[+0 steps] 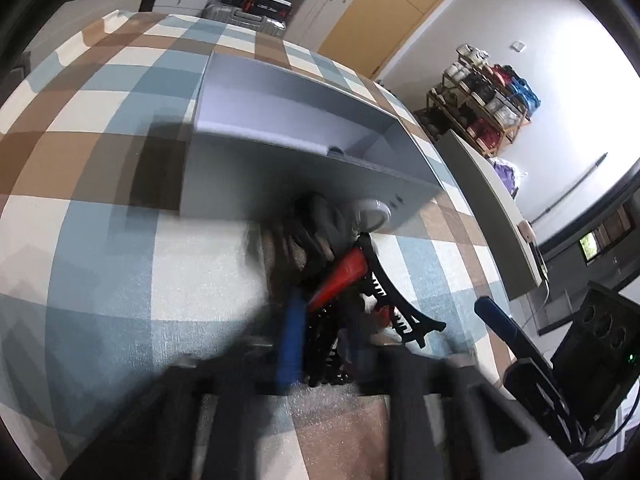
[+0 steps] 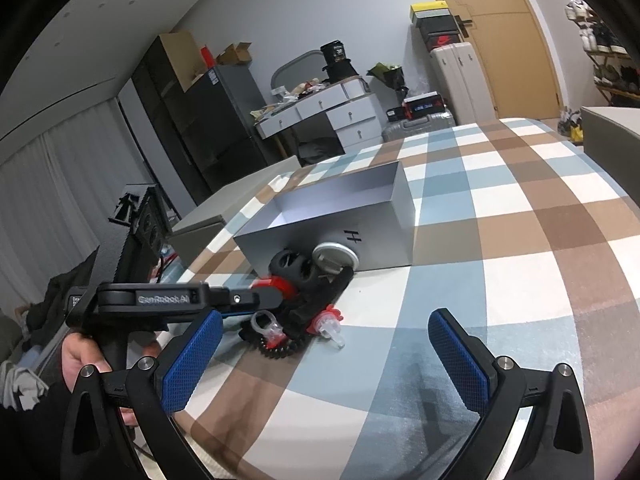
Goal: Organize jewelry
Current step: 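Grasp the red round hair tie from the pile with the left tool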
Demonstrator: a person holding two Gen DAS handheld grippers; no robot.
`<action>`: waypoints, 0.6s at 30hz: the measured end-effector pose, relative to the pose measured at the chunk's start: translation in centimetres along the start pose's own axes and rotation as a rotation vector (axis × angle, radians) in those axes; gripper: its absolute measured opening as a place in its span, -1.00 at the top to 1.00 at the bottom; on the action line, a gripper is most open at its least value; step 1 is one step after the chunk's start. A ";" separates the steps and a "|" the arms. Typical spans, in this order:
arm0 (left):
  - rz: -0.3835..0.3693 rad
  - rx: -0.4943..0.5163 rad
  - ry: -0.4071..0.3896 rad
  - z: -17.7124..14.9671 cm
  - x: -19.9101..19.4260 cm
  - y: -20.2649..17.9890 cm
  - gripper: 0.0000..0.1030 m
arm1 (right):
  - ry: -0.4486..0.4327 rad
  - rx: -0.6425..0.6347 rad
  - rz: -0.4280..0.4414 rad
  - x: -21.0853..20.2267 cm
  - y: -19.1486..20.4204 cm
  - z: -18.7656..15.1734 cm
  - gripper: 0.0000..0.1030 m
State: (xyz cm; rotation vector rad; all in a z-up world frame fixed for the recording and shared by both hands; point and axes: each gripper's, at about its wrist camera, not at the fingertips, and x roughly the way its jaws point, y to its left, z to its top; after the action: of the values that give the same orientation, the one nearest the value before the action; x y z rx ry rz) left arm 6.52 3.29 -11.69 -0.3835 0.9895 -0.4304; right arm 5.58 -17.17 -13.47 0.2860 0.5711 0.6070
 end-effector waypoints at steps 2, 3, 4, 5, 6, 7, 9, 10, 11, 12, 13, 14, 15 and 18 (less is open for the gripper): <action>0.005 0.014 -0.002 -0.1 -0.1 -0.1 0.91 | -0.001 0.000 -0.001 -0.1 0.1 0.0 -1.00; 0.016 0.023 -0.008 -0.1 -0.1 -0.2 0.93 | -0.002 -0.002 -0.001 -0.1 0.1 0.0 -1.00; 0.016 0.026 -0.012 -0.2 -0.2 -0.2 0.93 | -0.001 -0.006 -0.003 -0.1 0.2 0.0 -1.00; 0.010 0.030 -0.013 -0.2 -0.3 -0.2 0.94 | -0.001 -0.010 -0.004 -0.1 0.3 0.1 -1.00; 0.011 0.033 -0.019 -0.2 -0.4 -0.2 0.95 | -0.001 -0.017 -0.004 -0.1 0.5 0.0 -1.00; 0.012 0.034 -0.024 -0.2 -0.4 -0.2 0.96 | -0.002 -0.021 -0.005 -0.1 0.5 0.0 -1.00; 0.016 0.039 -0.036 -0.1 -0.6 -0.4 0.97 | -0.004 -0.028 -0.008 -0.1 0.7 0.1 -1.00; 0.028 0.045 -0.045 -0.1 -0.8 -0.4 0.97 | -0.006 -0.032 -0.010 -0.2 0.8 0.1 -1.00; 0.032 0.047 -0.048 -0.1 -0.9 -0.5 0.98 | -0.006 -0.035 -0.012 -0.2 0.9 0.1 -1.00; 0.029 0.044 -0.050 -0.1 -0.9 -0.4 0.98 | -0.006 -0.037 -0.013 -0.2 0.9 0.2 -1.00; 0.026 0.041 -0.048 -0.1 -0.9 -0.3 0.98 | -0.006 -0.040 -0.014 -0.2 1.0 0.3 -1.00; 0.024 0.040 -0.047 -0.1 -0.9 -0.3 0.98 | -0.006 -0.042 -0.014 -0.2 1.0 0.3 -1.00; 0.020 0.042 -0.049 -0.1 -0.9 -0.2 0.98 | -0.006 -0.044 -0.014 -0.3 1.0 0.3 -1.00; -0.001 0.041 -0.046 0.0 -0.5 -0.2 0.98 | 0.001 -0.058 -0.013 -0.1 1.4 0.3 -1.00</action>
State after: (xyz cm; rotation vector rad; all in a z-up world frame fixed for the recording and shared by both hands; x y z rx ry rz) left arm 6.26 3.43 -11.21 -0.3552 0.9342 -0.4406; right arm 5.11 -16.17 -12.62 0.2277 0.5549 0.6104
